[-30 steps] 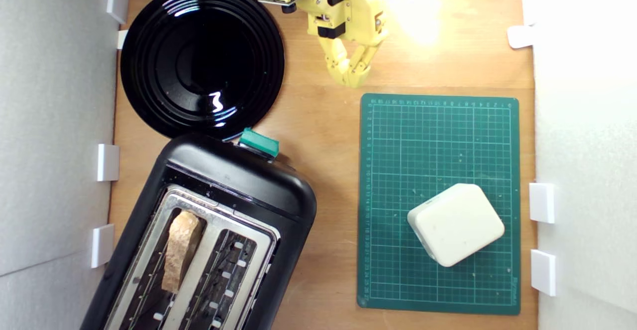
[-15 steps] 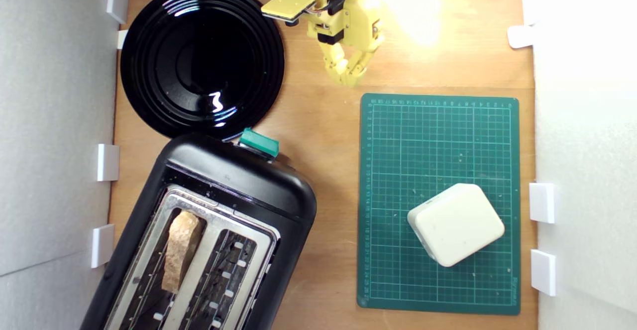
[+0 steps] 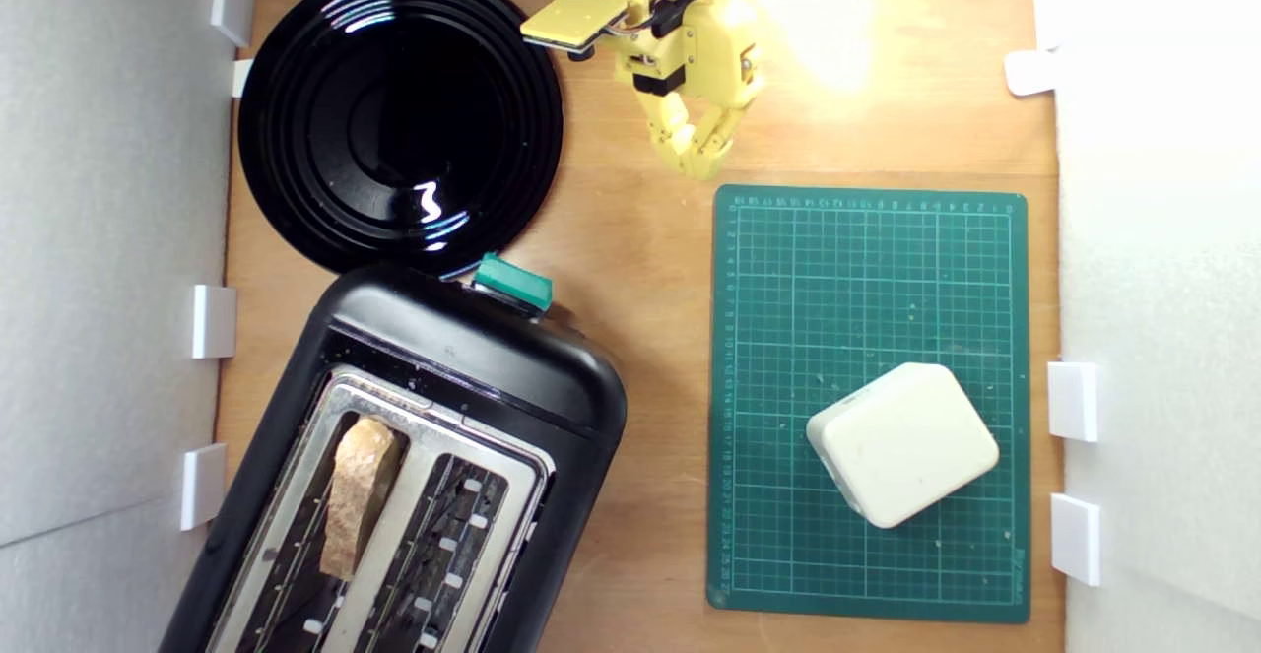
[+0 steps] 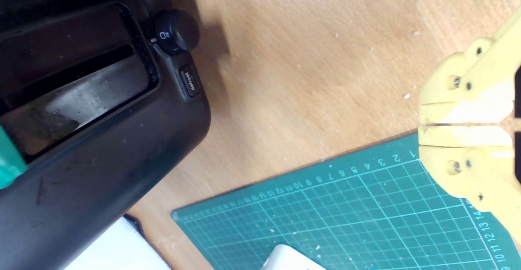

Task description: Pick bread and place in toaster

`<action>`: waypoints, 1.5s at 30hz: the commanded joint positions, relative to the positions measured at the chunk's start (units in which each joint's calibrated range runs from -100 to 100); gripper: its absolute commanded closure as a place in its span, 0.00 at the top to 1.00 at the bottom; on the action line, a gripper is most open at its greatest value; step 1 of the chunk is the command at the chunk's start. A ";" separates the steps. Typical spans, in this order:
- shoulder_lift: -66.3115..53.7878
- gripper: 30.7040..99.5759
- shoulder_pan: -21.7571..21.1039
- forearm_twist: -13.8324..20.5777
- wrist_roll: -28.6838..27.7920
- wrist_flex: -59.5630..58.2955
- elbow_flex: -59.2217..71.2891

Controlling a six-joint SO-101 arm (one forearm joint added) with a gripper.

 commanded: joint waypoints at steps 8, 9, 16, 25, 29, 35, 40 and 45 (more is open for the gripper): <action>-0.43 0.05 0.04 0.07 -2.46 0.23 0.12; -0.43 0.05 0.12 0.43 -3.35 0.23 0.12; -0.43 0.05 -0.12 0.89 -4.50 0.23 -0.06; -0.43 0.05 0.04 0.16 -4.50 0.23 -0.06; -0.43 0.05 0.04 0.16 -4.50 0.23 -0.06; -0.43 0.05 0.04 0.16 -4.50 0.23 -0.06; -0.43 0.05 0.04 0.16 -4.50 0.23 -0.06; -0.43 0.05 0.04 0.16 -4.50 0.23 -0.06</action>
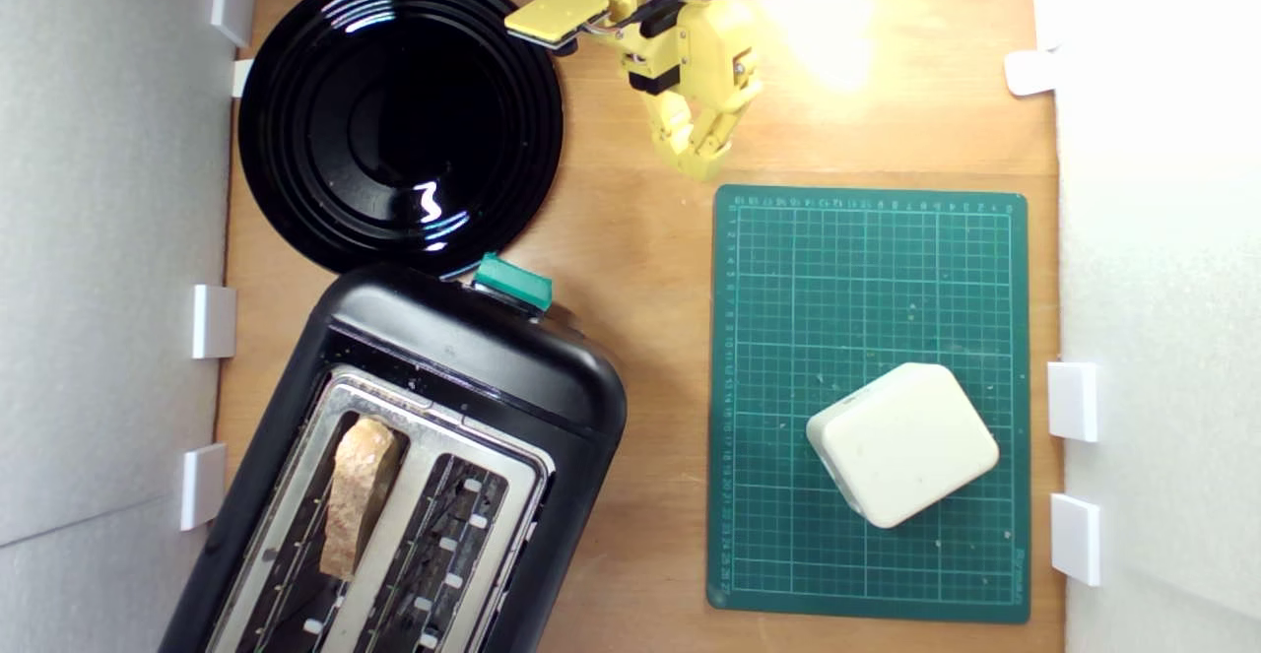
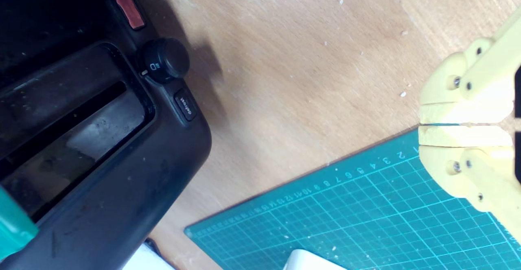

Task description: Pick bread and place in toaster

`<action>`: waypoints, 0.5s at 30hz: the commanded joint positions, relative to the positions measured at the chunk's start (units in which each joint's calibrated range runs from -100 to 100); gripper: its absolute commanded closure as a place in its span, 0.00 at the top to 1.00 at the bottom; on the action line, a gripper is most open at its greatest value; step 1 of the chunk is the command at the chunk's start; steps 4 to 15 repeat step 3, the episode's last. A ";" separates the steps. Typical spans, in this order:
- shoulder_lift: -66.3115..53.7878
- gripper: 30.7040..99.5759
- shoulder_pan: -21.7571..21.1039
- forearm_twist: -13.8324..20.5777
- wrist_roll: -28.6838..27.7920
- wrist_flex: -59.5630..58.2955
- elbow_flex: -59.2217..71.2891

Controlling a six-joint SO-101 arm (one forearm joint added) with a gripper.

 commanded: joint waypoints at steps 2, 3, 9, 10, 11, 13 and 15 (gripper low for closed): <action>-0.43 0.05 0.04 0.16 -0.10 0.23 -0.06; -0.43 0.05 0.04 0.16 -0.10 0.23 -0.06; -0.43 0.05 0.04 0.16 -0.10 0.23 -0.06; -0.43 0.05 0.04 0.16 -0.10 0.23 -0.06; -0.43 0.05 0.04 0.16 -0.10 0.23 -0.06; -0.43 0.05 0.04 0.16 -0.10 0.23 -0.06; -0.43 0.05 0.04 0.16 -0.10 0.23 -0.06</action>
